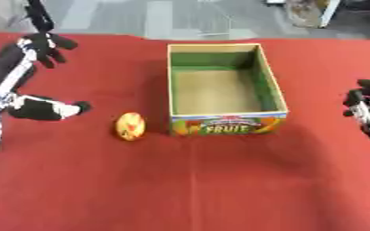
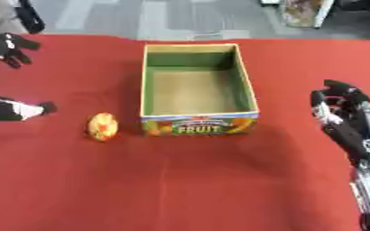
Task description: Pick up objects on the table and place them in the box.
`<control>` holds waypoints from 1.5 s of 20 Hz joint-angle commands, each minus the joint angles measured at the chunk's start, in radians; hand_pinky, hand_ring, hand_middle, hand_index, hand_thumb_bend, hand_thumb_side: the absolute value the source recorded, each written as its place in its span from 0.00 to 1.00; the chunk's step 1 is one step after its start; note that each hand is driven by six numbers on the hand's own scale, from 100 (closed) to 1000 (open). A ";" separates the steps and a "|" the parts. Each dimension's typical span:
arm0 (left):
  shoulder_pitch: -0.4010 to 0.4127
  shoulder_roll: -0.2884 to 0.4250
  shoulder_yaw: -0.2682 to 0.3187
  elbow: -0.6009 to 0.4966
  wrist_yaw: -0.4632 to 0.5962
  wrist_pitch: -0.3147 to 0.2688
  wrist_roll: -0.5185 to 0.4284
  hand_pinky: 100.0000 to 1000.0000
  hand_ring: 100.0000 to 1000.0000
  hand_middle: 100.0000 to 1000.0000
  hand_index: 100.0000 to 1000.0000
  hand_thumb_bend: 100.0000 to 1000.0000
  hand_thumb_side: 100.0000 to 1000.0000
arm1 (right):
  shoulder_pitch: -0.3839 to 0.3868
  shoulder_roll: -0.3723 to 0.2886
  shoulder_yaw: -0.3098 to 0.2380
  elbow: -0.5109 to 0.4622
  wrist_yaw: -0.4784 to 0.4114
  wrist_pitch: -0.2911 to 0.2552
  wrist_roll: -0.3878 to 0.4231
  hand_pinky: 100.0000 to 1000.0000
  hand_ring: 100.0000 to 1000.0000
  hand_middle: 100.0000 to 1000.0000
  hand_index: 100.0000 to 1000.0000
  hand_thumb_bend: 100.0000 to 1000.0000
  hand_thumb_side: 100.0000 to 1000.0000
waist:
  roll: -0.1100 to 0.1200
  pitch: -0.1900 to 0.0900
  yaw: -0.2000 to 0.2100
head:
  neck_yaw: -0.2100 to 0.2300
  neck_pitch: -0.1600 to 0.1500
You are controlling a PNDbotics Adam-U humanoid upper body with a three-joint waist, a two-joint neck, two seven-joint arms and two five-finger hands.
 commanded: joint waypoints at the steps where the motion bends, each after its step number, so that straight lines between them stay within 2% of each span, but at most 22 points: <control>1: -0.015 0.017 -0.001 -0.007 -0.002 -0.005 -0.002 0.56 0.62 0.71 0.82 0.69 0.00 | -0.008 -0.016 -0.005 -0.022 -0.003 -0.002 0.004 0.51 0.60 0.59 0.78 0.20 0.34 | 0.002 -0.016 0.001 | 0.006 -0.006; 13: -0.039 0.013 -0.022 0.023 -0.017 -0.017 -0.022 0.55 0.61 0.70 0.82 0.69 0.00 | -0.007 -0.016 -0.005 -0.022 -0.004 -0.002 0.005 0.51 0.60 0.59 0.78 0.20 0.34 | 0.004 -0.023 -0.002 | 0.010 -0.008; 22: -0.138 -0.009 -0.095 0.163 -0.116 -0.035 -0.143 0.58 0.65 0.74 0.83 0.76 0.02 | -0.007 -0.013 -0.001 -0.020 -0.006 -0.001 0.009 0.51 0.60 0.59 0.77 0.20 0.34 | 0.004 -0.027 -0.015 | 0.020 -0.006; 30: -0.191 -0.029 -0.125 0.264 -0.163 -0.060 -0.210 0.59 0.63 0.72 0.83 0.79 0.03 | -0.005 -0.011 0.000 -0.018 -0.006 -0.001 0.009 0.51 0.60 0.59 0.77 0.20 0.34 | 0.003 -0.027 -0.022 | 0.023 -0.002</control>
